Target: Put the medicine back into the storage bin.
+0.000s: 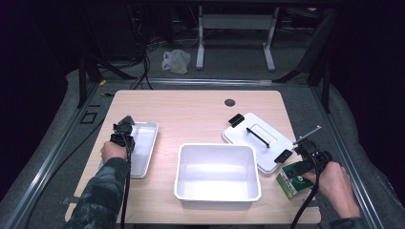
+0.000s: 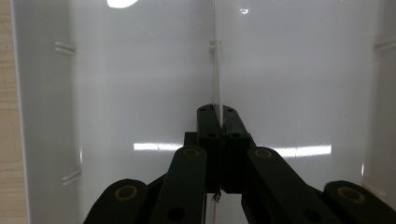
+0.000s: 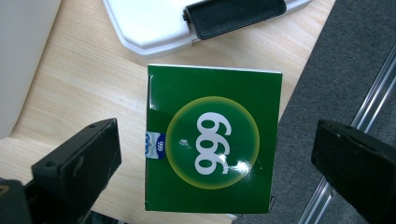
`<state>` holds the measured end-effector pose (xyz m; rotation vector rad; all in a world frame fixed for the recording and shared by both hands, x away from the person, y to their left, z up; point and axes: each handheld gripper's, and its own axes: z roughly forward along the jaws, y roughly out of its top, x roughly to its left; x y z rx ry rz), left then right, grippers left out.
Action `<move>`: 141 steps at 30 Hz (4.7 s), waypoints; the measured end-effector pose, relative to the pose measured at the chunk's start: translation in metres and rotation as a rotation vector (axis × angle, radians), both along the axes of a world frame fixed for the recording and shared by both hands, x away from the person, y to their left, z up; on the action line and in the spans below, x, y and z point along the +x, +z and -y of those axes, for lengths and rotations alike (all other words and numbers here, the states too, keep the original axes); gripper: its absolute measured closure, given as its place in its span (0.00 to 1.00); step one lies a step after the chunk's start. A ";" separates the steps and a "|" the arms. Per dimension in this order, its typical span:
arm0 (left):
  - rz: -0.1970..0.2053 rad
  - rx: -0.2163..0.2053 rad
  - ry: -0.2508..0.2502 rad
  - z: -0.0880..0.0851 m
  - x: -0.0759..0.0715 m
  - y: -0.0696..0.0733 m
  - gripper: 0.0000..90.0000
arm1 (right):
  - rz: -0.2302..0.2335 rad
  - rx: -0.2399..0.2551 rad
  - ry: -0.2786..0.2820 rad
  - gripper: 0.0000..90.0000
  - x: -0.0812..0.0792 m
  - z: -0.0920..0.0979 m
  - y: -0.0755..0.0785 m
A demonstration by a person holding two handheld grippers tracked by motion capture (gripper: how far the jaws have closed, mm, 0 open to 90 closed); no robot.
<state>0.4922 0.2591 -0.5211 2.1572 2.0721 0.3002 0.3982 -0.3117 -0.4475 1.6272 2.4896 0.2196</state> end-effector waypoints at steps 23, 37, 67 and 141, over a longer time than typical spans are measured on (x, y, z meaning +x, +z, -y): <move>0.121 0.005 -0.187 -0.018 -0.049 0.042 0.00 | -0.012 0.038 -0.004 0.00 0.005 0.005 -0.008; 0.213 0.005 -0.366 0.002 -0.101 0.050 0.00 | -0.062 0.052 -0.004 0.00 0.021 0.005 -0.039; 0.205 -0.018 -0.375 -0.004 -0.103 0.042 0.00 | -0.054 0.045 0.081 0.18 0.017 -0.002 -0.032; 0.221 -0.028 -0.427 0.002 -0.101 0.047 0.00 | 0.101 0.084 0.894 0.18 -0.003 -0.118 0.134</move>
